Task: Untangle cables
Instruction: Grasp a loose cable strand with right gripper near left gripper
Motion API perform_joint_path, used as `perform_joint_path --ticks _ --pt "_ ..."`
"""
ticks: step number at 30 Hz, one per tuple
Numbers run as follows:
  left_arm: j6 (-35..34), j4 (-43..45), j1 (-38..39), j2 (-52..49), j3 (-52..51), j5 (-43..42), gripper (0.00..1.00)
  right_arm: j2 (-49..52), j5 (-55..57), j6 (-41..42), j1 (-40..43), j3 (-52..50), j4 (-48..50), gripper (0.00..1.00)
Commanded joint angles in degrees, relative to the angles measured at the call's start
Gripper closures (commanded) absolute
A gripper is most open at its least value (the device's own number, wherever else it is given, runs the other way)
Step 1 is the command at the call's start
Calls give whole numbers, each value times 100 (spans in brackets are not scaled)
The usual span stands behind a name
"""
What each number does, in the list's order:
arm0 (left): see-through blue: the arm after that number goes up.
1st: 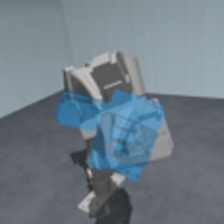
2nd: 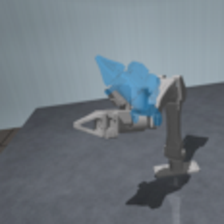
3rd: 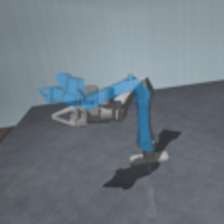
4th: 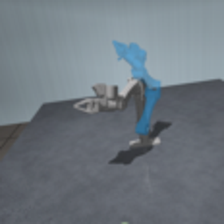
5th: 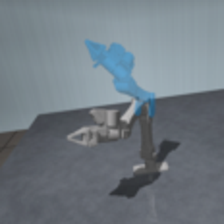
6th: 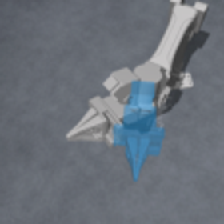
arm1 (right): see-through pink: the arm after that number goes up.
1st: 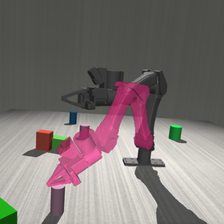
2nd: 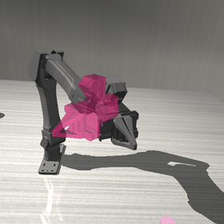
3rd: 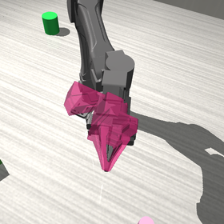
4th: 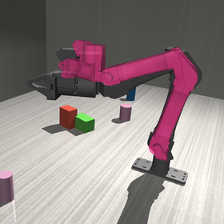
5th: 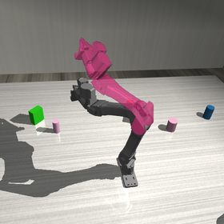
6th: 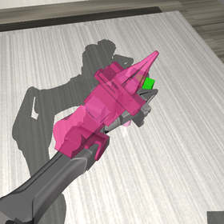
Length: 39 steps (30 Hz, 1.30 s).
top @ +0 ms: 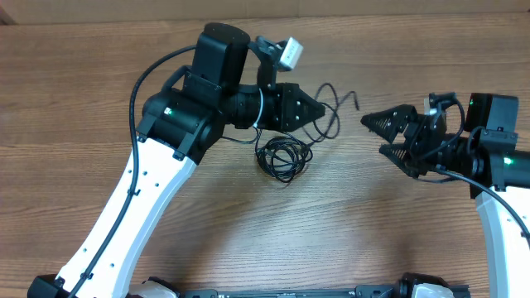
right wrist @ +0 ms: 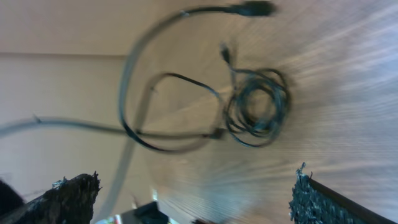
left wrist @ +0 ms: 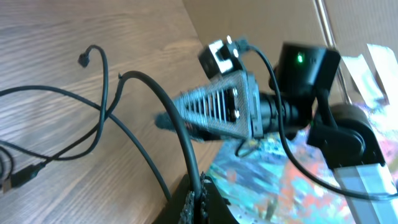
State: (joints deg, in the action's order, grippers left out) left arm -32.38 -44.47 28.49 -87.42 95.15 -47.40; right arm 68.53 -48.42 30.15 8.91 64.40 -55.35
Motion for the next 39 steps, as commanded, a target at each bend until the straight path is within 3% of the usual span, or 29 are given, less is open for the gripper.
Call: perform_joint_path --ticks 1,8,15,22,28,33,39 --pt "162 24 42 74 61 -317 96 -11 -378 350 11 48 234 0" --pt "175 94 66 76 61 -1104 96 -9 -382 354 11 48 387 0" --pt "199 127 192 55 59 -1058 96 -9 -636 236 -328 48 345 0" --pt "192 149 343 55 59 -896 96 -9 103 267 -1025 48 433 0" --pt "61 140 343 55 59 -953 96 -9 398 264 -1156 48 433 0" --pt "28 162 385 55 59 -1596 96 -9 2166 267 -1158 48 190 10" --pt "109 -177 367 55 59 -850 96 -9 4216 289 -1145 48 -192 14"
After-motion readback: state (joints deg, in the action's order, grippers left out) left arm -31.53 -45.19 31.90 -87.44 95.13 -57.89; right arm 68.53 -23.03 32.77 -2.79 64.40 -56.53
